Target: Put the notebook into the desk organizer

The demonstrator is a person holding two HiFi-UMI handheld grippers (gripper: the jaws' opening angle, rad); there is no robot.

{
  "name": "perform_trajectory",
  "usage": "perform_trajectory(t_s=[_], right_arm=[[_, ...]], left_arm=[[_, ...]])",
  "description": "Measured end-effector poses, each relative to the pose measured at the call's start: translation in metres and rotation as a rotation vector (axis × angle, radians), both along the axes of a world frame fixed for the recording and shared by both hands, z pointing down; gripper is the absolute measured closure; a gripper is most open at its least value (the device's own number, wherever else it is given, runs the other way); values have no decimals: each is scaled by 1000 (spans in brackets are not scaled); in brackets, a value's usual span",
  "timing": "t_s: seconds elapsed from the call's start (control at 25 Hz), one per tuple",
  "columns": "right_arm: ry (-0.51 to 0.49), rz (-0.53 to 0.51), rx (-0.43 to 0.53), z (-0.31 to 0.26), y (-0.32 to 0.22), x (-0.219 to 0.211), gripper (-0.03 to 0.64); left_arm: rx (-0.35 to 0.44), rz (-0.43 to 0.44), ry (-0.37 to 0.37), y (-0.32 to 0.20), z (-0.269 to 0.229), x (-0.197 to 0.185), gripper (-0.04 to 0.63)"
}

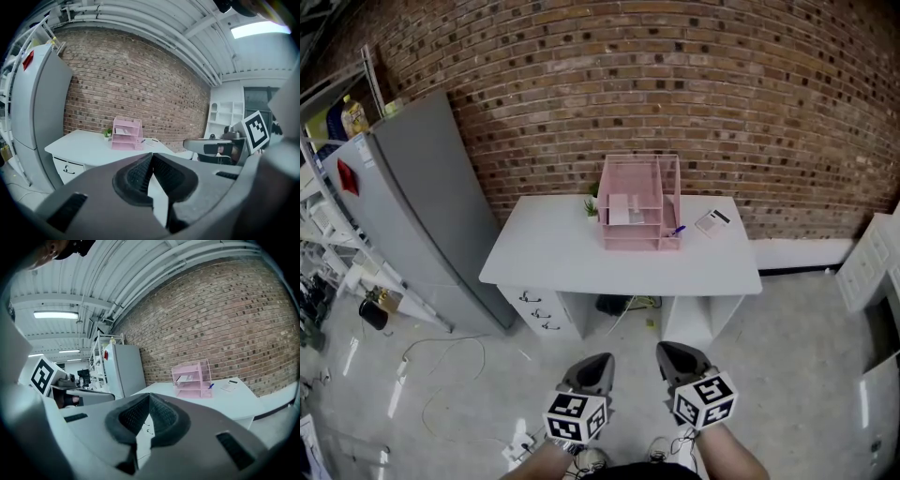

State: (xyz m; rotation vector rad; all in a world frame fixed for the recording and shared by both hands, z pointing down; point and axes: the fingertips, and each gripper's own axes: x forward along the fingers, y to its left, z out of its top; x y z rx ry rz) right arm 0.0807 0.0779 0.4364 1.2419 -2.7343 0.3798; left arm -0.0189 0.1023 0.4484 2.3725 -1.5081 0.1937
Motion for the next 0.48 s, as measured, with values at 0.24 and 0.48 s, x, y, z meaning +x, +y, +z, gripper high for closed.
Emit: perform_trajectory(t_s=[0.24, 0.48], right_arm=[[-1, -3, 2, -2, 0, 5, 614], [-1, -8, 9, -5, 0, 5, 614]], left_arm=[[5, 1, -4, 0, -3, 5, 589], [9, -1, -5, 2, -4, 7, 589]])
